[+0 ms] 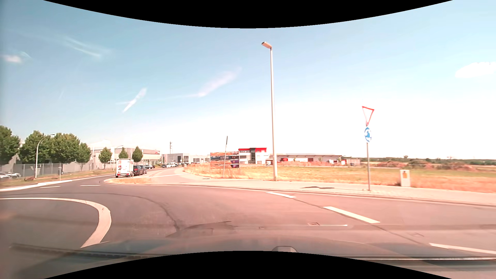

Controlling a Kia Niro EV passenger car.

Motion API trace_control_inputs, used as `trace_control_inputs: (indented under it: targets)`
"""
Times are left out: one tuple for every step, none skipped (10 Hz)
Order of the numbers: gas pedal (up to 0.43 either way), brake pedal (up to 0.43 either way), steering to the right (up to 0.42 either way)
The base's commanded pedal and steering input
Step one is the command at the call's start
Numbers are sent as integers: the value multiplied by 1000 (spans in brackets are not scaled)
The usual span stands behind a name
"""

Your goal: Follow the waypoints while adhering to traffic rules and regulations

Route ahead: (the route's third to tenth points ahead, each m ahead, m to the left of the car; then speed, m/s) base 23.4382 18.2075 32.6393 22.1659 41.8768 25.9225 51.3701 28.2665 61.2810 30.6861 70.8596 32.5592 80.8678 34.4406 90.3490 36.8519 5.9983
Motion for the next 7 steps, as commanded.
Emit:
trace_control_inputs:
  targets:
    - [39, 0, -302]
    - [39, 0, -305]
    - [39, 0, -310]
    - [39, 0, -314]
    - [39, 0, -317]
    - [39, 0, -319]
    - [47, 0, -320]
